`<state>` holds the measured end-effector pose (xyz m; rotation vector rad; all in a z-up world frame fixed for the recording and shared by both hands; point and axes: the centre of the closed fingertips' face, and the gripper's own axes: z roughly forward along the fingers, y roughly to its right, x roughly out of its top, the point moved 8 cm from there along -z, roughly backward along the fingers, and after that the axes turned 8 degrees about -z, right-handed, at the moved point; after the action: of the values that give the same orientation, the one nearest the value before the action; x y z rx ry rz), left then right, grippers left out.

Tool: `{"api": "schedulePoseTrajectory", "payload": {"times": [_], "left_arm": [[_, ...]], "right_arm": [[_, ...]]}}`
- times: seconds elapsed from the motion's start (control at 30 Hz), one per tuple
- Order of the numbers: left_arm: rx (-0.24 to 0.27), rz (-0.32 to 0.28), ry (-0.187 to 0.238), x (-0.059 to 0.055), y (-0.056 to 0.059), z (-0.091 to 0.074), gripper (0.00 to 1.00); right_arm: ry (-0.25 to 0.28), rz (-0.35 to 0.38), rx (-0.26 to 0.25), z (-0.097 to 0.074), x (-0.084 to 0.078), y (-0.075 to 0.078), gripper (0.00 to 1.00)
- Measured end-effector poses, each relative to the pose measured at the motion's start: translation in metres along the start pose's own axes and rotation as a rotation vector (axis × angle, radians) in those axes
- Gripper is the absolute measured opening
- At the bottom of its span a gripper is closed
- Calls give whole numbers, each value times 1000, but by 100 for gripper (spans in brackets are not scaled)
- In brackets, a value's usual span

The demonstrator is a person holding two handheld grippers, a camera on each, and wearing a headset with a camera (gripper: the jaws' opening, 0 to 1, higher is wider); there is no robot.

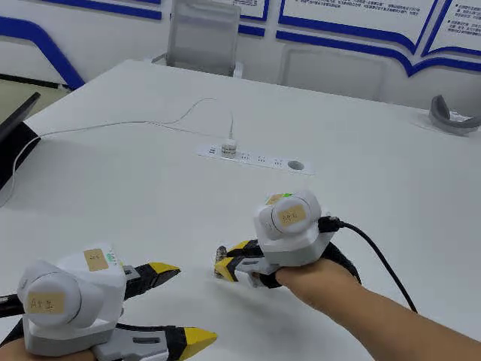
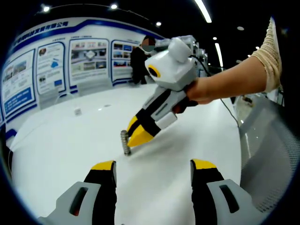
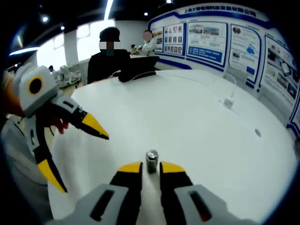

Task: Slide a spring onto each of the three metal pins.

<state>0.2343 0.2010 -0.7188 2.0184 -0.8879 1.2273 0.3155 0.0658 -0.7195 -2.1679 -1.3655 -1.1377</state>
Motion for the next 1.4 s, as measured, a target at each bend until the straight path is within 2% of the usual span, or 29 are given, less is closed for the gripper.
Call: {"api": "schedulePoseTrajectory", "payload": {"times": [0.27,0.9,1.4], "left_arm": [[3,-2,-1,0,1,1,68],[3,2,-1,2,5,4,72],[2,-1,5,2,6,5,75]], "right_arm": [[26,18,-17,-12,-1,-2,19],[63,30,-27,-42,-15,-20,23],[75,67,-68,-69,-34,-21,24]]}}
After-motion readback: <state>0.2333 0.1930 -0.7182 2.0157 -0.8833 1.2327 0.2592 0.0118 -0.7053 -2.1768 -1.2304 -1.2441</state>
